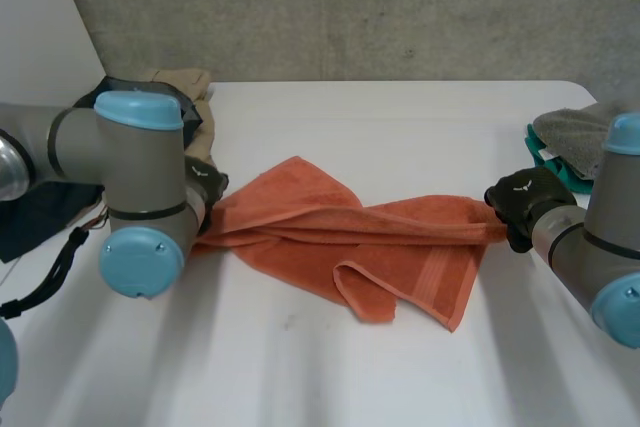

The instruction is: Fold the laundry.

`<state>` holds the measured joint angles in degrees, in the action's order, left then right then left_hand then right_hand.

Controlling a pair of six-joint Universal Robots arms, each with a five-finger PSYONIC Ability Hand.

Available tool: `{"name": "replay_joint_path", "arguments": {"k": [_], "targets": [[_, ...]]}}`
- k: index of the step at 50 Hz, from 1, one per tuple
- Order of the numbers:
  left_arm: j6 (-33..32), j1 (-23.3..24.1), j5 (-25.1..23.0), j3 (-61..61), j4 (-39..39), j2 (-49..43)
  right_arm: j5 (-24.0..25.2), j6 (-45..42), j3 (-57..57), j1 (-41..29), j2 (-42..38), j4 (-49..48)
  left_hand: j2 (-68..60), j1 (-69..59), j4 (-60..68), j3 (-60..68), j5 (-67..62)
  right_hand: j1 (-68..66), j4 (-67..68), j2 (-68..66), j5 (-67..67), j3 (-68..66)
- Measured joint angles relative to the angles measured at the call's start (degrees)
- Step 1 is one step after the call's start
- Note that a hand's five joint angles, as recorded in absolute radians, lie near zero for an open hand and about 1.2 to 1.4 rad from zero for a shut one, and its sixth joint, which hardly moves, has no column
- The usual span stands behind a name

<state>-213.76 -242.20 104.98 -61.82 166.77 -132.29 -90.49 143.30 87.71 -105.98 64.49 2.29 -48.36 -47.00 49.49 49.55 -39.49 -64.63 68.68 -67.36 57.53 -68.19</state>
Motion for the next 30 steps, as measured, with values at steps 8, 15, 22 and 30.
{"name": "replay_joint_path", "arguments": {"k": [8,15,22,30], "targets": [[6.2,-1.8,-2.7,-8.9,0.4,10.5,-0.1,0.0,1.8,0.2,0.5,-2.6,35.7,34.1,-37.2,-36.9,36.5,0.0,0.0,0.0,0.0,0.0],[11.9,-8.6,-6.3,-21.0,2.4,20.0,-0.1,0.1,2.0,0.1,0.7,-2.5,36.7,35.2,-38.0,-37.7,36.5,0.0,0.0,0.0,0.0,0.0],[14.8,-15.8,-9.2,-26.4,2.0,20.0,-0.2,0.1,2.0,0.2,1.7,-2.4,36.5,35.0,-37.7,-37.5,36.5,0.0,0.0,0.0,0.0,0.0],[15.2,-19.5,-11.7,-23.7,0.2,12.8,0.0,0.9,2.8,0.4,3.7,-2.4,29.4,27.6,-30.4,-30.8,30.6,0.0,0.0,0.0,0.0,0.0]]}}
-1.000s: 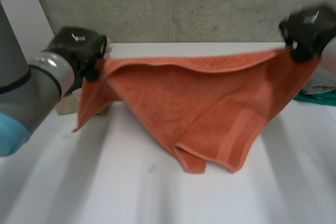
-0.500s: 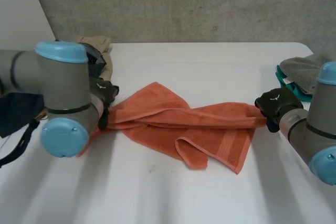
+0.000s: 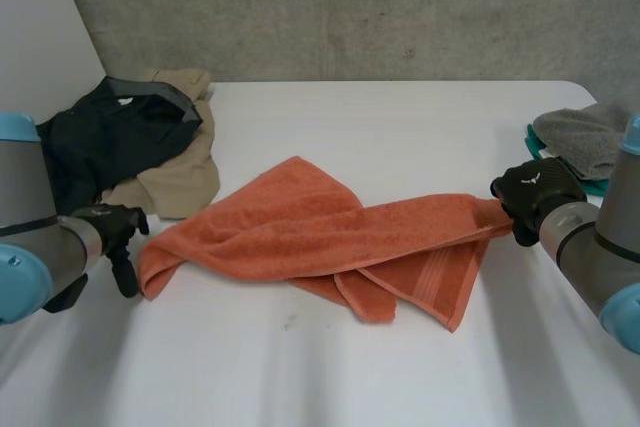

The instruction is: Fold the laundry.

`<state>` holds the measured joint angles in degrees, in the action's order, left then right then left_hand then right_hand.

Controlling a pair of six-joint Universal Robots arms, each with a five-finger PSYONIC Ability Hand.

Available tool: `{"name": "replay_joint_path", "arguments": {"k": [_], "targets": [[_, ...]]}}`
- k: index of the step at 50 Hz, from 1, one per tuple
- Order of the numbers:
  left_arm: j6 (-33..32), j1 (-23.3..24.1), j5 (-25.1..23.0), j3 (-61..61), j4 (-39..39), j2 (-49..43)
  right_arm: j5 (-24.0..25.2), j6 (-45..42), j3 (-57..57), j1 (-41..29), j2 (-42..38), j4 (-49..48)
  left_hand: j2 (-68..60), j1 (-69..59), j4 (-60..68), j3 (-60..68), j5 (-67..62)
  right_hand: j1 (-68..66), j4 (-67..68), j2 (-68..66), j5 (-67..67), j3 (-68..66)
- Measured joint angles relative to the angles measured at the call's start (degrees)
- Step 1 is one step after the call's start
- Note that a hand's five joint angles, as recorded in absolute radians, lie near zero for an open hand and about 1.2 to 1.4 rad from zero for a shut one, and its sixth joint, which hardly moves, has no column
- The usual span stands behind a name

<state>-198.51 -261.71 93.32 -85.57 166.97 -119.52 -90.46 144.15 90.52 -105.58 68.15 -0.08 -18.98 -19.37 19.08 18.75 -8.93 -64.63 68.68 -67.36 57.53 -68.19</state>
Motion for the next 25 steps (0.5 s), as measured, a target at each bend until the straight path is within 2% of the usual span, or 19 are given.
{"name": "replay_joint_path", "arguments": {"k": [3,5,6,7,9,11,17,23,25], "targets": [[0.5,0.0,-1.7,2.1,-1.2,-2.6,0.0,0.5,0.5,0.0,0.8,0.0,-3.0,-3.3,3.2,3.3,-3.3,0.0,0.0,0.0,0.0,0.0],[1.1,0.1,-2.6,3.2,-1.7,-3.7,0.0,0.7,0.8,0.0,1.1,0.0,-10.1,-11.1,10.2,10.3,-10.3,0.0,0.0,0.0,0.0,0.0],[1.8,0.2,-3.4,4.3,-2.2,-4.7,0.0,0.8,1.1,0.1,1.5,0.0,-19.0,-20.4,19.1,19.2,-19.1,0.0,0.0,0.0,0.0,0.0],[2.4,0.2,-3.8,4.9,-2.5,-5.2,0.0,0.9,1.3,0.1,1.8,0.0,-30.1,-24.5,29.1,29.2,-28.9,0.0,0.0,0.0,0.0,0.0],[3.5,0.2,-4.3,5.7,-2.9,-5.7,0.0,1.0,1.6,0.3,2.3,0.1,-43.2,-25.8,42.6,43.1,-42.3,0.0,0.0,0.0,0.0,0.0],[4.6,-0.1,-4.8,6.1,-3.2,-5.8,0.0,1.1,2.0,0.6,2.9,0.1,-47.8,-25.7,47.9,47.6,-47.6,0.0,0.0,0.0,0.0,0.0],[8.0,-2.0,-7.7,5.9,-3.4,-1.7,0.3,1.0,3.1,2.1,5.7,0.4,-49.3,-25.7,49.4,49.1,-49.2,0.0,0.0,0.0,0.0,0.0],[9.2,-4.2,-12.8,4.0,-3.7,6.2,1.5,0.9,3.5,3.3,8.9,1.6,-49.3,-25.7,49.4,49.1,-49.3,0.0,0.0,0.0,0.0,0.0],[9.1,-4.3,-13.2,3.9,-3.8,6.7,1.6,0.9,3.6,3.3,9.1,1.8,-49.3,-25.7,49.4,49.1,-49.3,0.0,0.0,0.0,0.0,0.0]]}}
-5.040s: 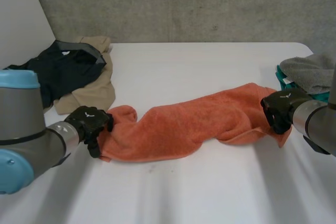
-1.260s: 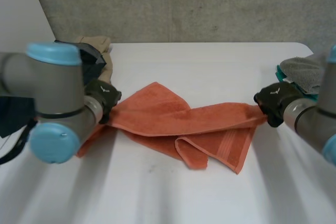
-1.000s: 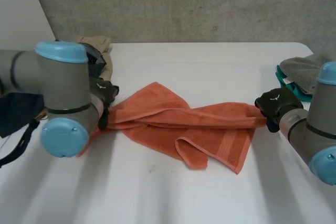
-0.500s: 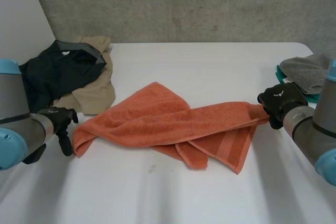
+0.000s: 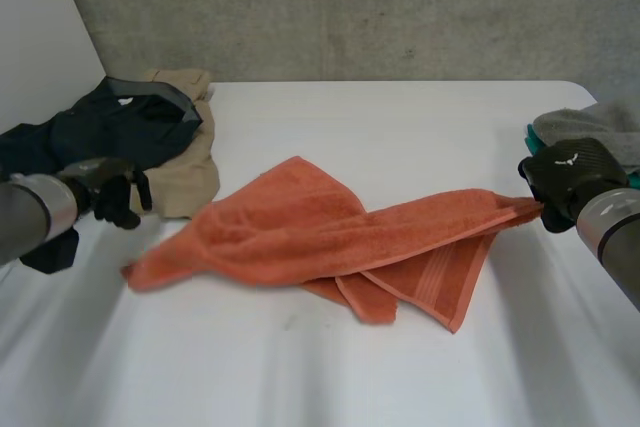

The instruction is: Fold the laundry.

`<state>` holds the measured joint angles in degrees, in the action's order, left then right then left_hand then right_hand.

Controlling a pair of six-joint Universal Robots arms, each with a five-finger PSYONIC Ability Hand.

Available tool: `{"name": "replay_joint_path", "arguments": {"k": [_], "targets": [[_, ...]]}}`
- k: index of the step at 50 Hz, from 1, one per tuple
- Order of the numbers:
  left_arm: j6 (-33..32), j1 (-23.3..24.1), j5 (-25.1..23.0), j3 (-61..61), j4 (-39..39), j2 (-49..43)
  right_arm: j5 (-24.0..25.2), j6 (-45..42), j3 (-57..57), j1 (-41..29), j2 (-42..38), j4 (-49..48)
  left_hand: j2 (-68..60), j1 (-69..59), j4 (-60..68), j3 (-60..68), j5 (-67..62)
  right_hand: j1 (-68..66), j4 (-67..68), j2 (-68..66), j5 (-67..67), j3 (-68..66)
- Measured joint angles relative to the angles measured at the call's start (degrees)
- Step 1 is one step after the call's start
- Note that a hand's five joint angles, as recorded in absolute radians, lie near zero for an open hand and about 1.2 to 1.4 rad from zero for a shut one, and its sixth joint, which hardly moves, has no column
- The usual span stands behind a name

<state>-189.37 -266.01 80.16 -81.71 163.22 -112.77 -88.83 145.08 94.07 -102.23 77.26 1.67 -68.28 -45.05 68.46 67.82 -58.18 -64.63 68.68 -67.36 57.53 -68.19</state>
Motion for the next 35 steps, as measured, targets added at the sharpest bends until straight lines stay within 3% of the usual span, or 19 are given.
{"name": "replay_joint_path", "arguments": {"k": [3,10,15,21,28,29,31,32,33,34,35], "targets": [[-0.3,0.0,-1.7,-0.9,-0.6,2.8,1.2,0.0,0.3,0.0,0.9,0.9,14.0,-5.9,-14.1,-13.5,13.8,0.0,0.0,0.0,0.0,0.0],[-2.7,1.3,1.2,-1.9,-1.2,0.1,1.6,0.1,0.9,-0.9,0.4,1.4,39.7,17.8,-40.0,-39.1,39.8,0.0,0.0,0.0,0.0,0.0],[-4.5,1.4,4.1,-3.2,-1.1,-2.0,1.5,0.1,1.0,-1.0,-0.1,1.3,41.8,18.1,-42.5,-41.3,42.1,0.0,0.0,0.0,0.0,0.0],[-6.4,1.6,3.3,-6.1,0.4,-2.3,1.5,0.1,1.1,-0.9,-0.3,1.2,45.1,21.3,-45.7,-44.6,45.5,0.0,0.0,0.0,0.0,0.0],[-8.7,2.8,2.1,-7.6,3.4,-3.9,1.5,0.1,1.6,-1.0,-0.3,0.6,44.6,21.1,-45.1,-44.2,44.7,0.0,0.0,0.0,0.0,0.0],[-9.0,3.3,2.1,-7.5,4.0,-4.7,1.5,0.1,1.8,-0.9,-0.3,0.4,34.0,10.0,-34.8,-34.3,34.6,0.0,0.0,0.0,0.0,0.0],[-9.2,3.6,2.2,-7.3,4.4,-5.1,1.4,0.1,1.8,-0.9,-0.2,0.3,34.0,10.0,-34.8,-34.3,34.6,0.0,0.0,0.0,0.0,0.0],[-9.4,3.9,2.3,-7.0,4.7,-5.8,1.4,0.1,1.9,-0.9,-0.2,0.3,18.1,-7.0,-19.5,-19.0,19.4,0.0,0.0,0.0,0.0,0.0],[-9.5,4.1,2.5,-6.8,4.9,-6.1,1.4,0.1,1.9,-0.8,-0.1,0.3,18.1,-7.0,-19.5,-19.0,19.4,0.0,0.0,0.0,0.0,0.0],[-9.6,4.3,3.1,-6.2,5.2,-6.6,1.4,0.0,1.9,-0.7,0.1,0.4,2.2,-21.0,-2.2,-2.2,2.8,0.0,0.0,0.0,0.0,0.0],[-9.6,4.4,3.5,-5.9,5.3,-6.7,1.4,-0.1,1.9,-0.6,0.3,0.6,1.0,-21.0,-1.2,-1.0,2.3,0.0,0.0,0.0,0.0,0.0]]}}
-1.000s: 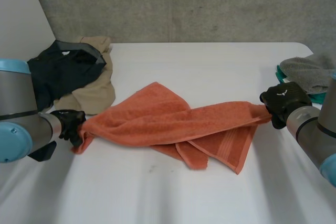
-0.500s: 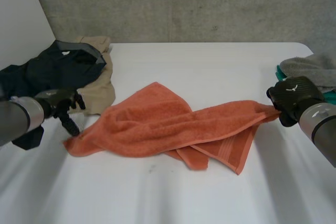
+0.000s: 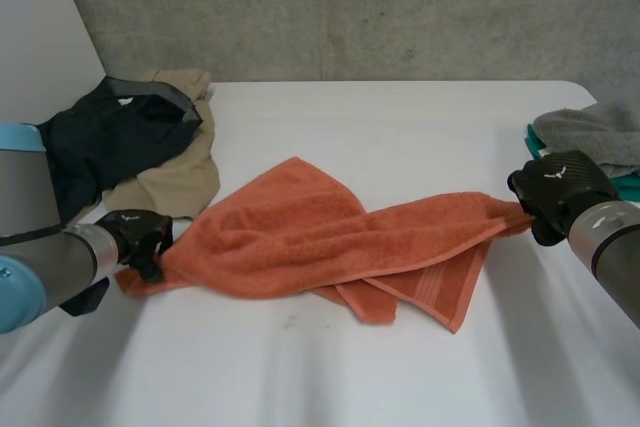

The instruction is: Fold the laundry.

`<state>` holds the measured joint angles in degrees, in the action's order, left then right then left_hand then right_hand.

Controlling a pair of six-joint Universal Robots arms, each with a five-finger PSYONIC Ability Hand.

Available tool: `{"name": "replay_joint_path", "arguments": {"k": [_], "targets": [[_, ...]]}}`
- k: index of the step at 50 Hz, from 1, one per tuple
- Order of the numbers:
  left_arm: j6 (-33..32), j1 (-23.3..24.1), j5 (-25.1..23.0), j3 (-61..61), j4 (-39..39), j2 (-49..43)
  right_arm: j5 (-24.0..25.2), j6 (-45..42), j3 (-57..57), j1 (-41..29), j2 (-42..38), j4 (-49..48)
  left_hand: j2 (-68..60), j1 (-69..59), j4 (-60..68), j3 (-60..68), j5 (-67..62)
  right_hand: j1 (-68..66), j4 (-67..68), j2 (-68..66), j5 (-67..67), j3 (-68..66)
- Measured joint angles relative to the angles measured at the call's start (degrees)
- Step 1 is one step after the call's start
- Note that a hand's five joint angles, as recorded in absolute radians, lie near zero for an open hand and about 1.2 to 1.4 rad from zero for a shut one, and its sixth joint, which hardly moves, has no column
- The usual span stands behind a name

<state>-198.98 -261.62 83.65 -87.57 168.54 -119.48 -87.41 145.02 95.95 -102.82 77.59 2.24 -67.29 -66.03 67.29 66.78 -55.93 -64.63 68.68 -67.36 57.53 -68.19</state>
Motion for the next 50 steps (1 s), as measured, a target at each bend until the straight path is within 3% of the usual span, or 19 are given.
{"name": "replay_joint_path", "arguments": {"k": [4,9,16,21,29,37,44,50], "targets": [[0.0,-0.3,2.0,0.9,-0.7,2.7,0.2,-0.8,-0.6,0.9,1.9,1.8,-0.9,0.0,1.1,1.0,-0.1,0.0,0.0,0.0,0.0,0.0],[0.0,-1.3,2.9,2.9,-4.9,15.6,1.3,-4.0,-5.3,4.0,8.2,9.0,-1.0,0.0,1.2,1.0,-0.1,0.0,0.0,0.0,0.0,0.0],[-0.4,-2.6,-0.3,10.5,-14.6,35.8,3.2,-5.8,-21.4,7.9,15.5,24.8,-1.0,0.0,1.2,1.1,-0.1,0.0,0.0,0.0,0.0,0.0],[-2.8,-3.3,-2.0,15.8,-20.8,40.9,5.2,-5.4,-31.6,9.7,16.1,34.2,-1.1,0.0,1.2,1.2,-0.1,0.0,0.0,0.0,0.4,0.0],[-10.1,0.6,2.3,21.1,-24.2,30.1,7.7,-5.7,-36.1,9.7,9.7,40.0,-1.1,0.0,1.2,1.2,-0.1,0.0,0.0,0.0,0.4,0.0],[-13.7,6.1,10.0,29.9,-22.3,10.9,3.7,-7.8,-36.4,5.8,-1.6,37.3,-1.1,0.0,1.2,1.2,-0.1,0.0,0.0,0.0,0.4,0.0],[-13.2,9.2,14.9,51.7,-18.1,-3.5,-4.3,-7.2,-44.5,3.2,-10.8,23.1,-1.1,0.0,1.2,1.2,-0.1,0.0,0.0,0.0,0.4,0.0],[-8.5,9.6,15.9,65.9,-5.7,-3.4,-8.9,-2.6,-52.1,2.8,-11.5,-0.1,-1.1,0.0,1.2,1.2,-0.1,0.0,0.0,0.0,0.4,0.0]]}}
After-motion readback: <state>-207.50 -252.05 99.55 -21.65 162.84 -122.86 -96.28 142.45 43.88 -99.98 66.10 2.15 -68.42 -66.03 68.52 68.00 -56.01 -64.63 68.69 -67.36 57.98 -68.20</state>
